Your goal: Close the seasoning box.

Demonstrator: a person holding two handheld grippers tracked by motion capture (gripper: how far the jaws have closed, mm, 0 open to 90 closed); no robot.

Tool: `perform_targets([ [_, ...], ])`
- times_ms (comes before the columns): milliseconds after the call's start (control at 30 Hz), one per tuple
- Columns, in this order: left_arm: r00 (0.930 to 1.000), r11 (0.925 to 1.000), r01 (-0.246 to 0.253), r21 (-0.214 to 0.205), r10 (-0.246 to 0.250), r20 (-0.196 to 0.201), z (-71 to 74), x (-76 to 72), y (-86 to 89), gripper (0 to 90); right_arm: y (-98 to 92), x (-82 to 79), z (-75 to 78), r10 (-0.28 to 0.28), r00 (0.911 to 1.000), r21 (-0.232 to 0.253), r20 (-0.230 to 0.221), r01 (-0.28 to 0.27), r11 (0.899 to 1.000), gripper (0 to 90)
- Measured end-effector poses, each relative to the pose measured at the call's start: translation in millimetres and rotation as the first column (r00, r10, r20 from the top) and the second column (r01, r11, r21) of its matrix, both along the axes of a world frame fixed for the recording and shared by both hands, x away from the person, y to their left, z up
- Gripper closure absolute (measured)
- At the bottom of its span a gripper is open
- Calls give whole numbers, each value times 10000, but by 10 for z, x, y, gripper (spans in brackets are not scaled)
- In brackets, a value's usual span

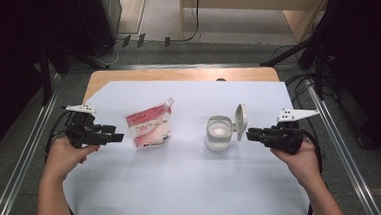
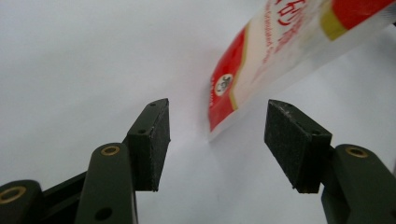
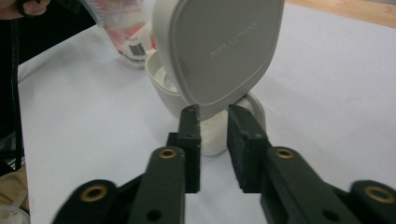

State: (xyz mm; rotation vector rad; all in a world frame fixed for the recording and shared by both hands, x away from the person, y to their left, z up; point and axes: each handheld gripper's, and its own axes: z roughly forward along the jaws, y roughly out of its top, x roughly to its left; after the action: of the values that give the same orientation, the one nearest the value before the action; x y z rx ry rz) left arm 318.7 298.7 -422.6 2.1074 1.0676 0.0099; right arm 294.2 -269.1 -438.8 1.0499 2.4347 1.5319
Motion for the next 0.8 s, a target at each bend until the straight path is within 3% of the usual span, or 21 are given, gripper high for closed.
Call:
perform_targets([
  [67,9995,9996,-270,-69,269,-165,-7,19,25,423,-16,33,12,-171,9998,2,41,171,9999,854],
  [167,9993,9992,-379,-116,379,-33,-6,25,56,424,-36,105,52,-478,9988,358,59,476,9982,892],
  [400,9994,9994,-334,-30,334,60,-15,15,44,440,-11,248,149,-746,9972,548,-24,747,9957,900],
  [800,9997,9993,-216,298,212,142,-67,47,-38,434,124,425,147,-360,9990,551,-246,373,9978,900],
])
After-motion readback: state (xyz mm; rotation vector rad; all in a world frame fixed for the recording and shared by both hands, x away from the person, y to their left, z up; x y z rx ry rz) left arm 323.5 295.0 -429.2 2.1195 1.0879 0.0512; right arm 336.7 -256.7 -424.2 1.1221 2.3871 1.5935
